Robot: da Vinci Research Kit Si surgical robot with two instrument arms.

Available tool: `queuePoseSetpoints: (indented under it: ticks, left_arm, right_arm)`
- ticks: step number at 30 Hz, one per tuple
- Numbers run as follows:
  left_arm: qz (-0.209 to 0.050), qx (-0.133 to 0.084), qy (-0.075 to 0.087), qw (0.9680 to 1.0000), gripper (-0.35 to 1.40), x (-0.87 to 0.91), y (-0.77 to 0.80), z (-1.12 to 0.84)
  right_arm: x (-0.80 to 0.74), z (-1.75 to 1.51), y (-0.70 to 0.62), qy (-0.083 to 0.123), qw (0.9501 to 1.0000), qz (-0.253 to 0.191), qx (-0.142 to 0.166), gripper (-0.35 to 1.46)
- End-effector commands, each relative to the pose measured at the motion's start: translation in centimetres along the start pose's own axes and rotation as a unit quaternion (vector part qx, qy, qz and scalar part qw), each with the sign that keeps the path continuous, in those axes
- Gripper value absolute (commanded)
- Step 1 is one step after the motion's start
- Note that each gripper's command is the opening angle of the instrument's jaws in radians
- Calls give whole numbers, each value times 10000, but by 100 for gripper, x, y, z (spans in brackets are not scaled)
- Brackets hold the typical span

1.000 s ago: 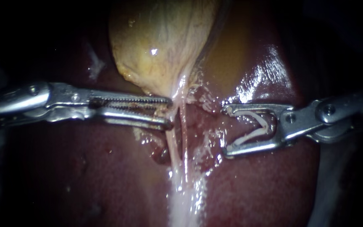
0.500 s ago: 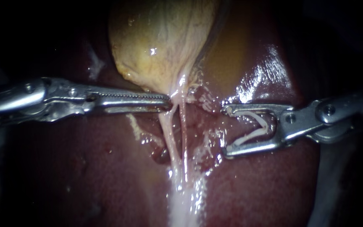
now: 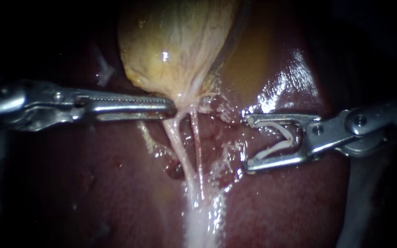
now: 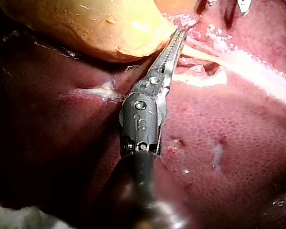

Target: Grabbing gallbladder

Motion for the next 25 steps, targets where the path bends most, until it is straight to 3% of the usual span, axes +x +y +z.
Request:
queuePoseSetpoints:
  ticks: [1,7,25]
  left_arm:
    - [28,-17,20,10000,-35,3,0,-2]
    - [55,1,80,10000,-35,12,-1,-10]
    - [54,-2,79,10000,-35,12,0,-13]
  right_arm:
    - [0,0,0,0,10000,1,-2,50]
    - [0,0,0,0,10000,1,-2,50]
    - [0,0,0,0,10000,2,-2,50]
